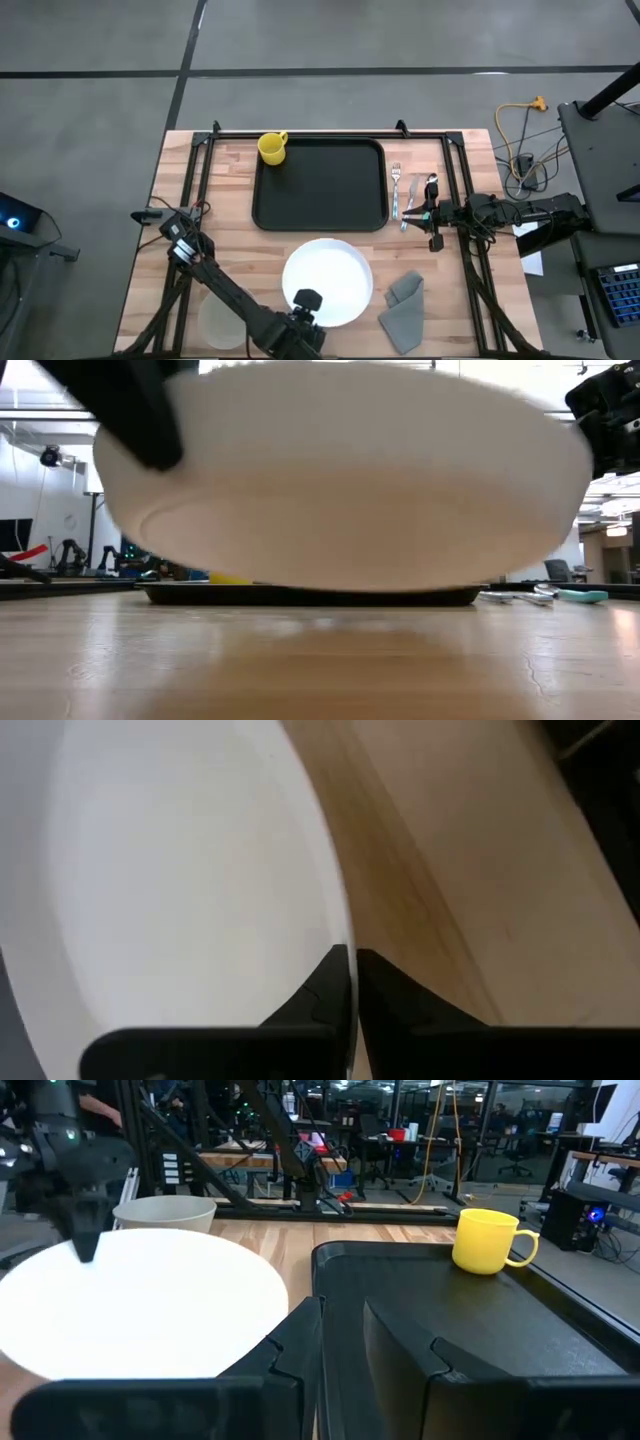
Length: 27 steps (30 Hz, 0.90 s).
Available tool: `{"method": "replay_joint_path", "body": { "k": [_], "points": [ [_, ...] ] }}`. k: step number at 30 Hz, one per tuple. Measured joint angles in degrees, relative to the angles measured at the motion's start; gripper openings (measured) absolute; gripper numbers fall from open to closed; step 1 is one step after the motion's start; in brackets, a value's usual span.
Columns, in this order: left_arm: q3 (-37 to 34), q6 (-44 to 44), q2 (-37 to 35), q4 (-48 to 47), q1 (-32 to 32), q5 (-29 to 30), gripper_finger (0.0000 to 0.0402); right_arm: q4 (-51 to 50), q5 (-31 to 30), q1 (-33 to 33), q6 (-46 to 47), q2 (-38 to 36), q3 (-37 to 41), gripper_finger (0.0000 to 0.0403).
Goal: Set up tray
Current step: Put the white plate at the bottom of the yellow cup on the black tray
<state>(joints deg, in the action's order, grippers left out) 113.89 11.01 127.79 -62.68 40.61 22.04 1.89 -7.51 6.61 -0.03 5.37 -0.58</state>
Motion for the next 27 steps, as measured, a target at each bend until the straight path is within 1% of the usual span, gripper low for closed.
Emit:
{"method": "replay_joint_path", "body": {
  "k": [6, 11, 15, 21, 27],
  "points": [
    [3.91, -2.23, -0.22, -0.56, 1.02, 2.46, 0.0001, 0.02, 0.01, 0.01, 0.00, 0.00, 0.02, 0.0075],
    [6.24, -1.21, -0.24, -6.58, 1.29, 7.27, 0.0000, 0.02, 0.01, 0.00, -0.02, 0.00, 0.01, 0.0080],
    [5.80, 1.44, -0.24, -11.54, 0.84, 9.97, 0.0000, 0.02, 0.00, 0.02, 0.00, 0.00, 0.02, 0.0076],
    [4.53, 4.73, -0.24, -16.32, -1.05, 10.12, 0.0000, 0.02, 0.02, 0.02, 0.00, 0.00, 0.00, 0.0068],
    [4.16, 6.90, -0.55, -18.11, -3.25, 11.03, 0.0000, 0.02, 0.01, 0.00, -0.01, 0.00, 0.01, 0.0073]
  ]
}}
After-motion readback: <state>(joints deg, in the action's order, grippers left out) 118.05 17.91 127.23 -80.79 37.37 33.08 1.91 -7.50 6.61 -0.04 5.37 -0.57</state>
